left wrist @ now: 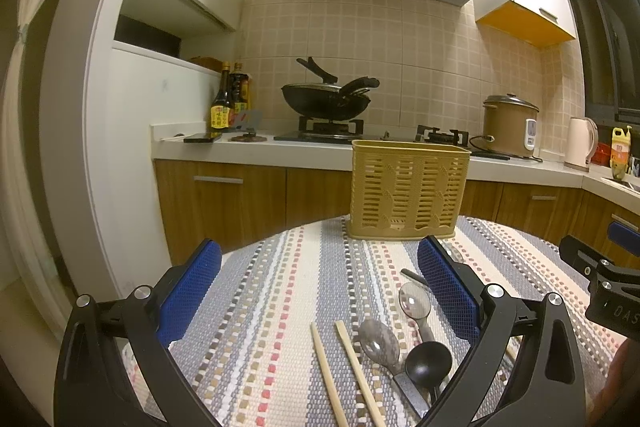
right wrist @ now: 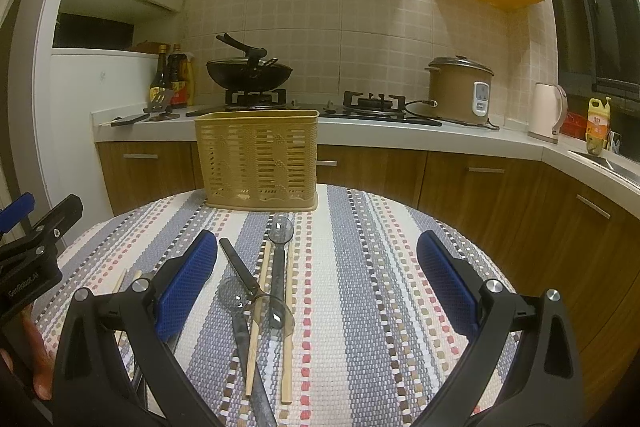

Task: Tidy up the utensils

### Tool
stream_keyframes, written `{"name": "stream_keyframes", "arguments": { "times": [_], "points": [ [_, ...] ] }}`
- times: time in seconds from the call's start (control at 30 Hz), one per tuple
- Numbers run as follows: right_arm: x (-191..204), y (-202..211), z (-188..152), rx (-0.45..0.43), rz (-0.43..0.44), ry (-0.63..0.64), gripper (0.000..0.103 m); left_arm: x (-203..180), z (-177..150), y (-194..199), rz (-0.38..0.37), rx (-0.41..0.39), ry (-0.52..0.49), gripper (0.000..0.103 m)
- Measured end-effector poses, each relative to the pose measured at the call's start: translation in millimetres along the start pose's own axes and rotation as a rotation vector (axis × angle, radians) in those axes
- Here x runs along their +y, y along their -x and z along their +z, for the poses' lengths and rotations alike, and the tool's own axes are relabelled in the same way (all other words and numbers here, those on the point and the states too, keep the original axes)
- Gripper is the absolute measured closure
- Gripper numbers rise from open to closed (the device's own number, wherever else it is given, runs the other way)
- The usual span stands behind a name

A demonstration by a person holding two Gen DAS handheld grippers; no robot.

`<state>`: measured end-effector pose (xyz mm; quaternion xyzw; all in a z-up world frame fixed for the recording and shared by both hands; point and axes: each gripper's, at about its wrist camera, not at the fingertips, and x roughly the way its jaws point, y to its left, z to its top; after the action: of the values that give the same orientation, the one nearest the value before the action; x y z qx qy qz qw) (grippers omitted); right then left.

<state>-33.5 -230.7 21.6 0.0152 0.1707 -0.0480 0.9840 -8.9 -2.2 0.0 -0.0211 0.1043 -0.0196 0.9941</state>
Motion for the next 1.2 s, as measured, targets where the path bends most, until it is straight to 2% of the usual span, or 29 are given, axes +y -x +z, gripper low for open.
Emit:
{"name": "stream_keyframes", "arguments": {
  "times": [0.53,0.8,0.9,0.97,1.03,1.1,1.2],
  "points": [
    [0.9,-1.1,-0.7,0.004,-0.002,0.009,0.008,0.4,0.1,0.1,0.002,0.004,0.002,0.008],
    [-8.2,-3.2,-0.9,0.016,-0.008,-0.059,0.008,3.8,0.3,-0.1,0.002,0.011,0.011,0.008],
    [-12.8,-4.5,-2.2,0.027,-0.055,-0.098,0.008,12.3,0.8,-7.0,-0.025,0.065,0.037,0.008],
    [-19.1,-7.3,0.8,0.057,-0.092,-0.107,0.008,22.3,1.5,-15.9,-0.046,0.137,0.055,0.010],
    [-28.4,-15.0,5.9,0.111,-0.069,-0.121,0.008,35.8,3.0,-25.2,-0.062,0.210,0.076,0.013],
    [-33.7,-25.6,10.6,0.168,-0.048,-0.102,0.008,46.8,4.9,-34.8,-0.104,0.281,0.099,0.015],
    [-34.8,-34.3,14.6,0.206,-0.092,-0.038,0.008,59.2,4.7,-51.7,-0.145,0.416,0.118,0.020]
  ]
}}
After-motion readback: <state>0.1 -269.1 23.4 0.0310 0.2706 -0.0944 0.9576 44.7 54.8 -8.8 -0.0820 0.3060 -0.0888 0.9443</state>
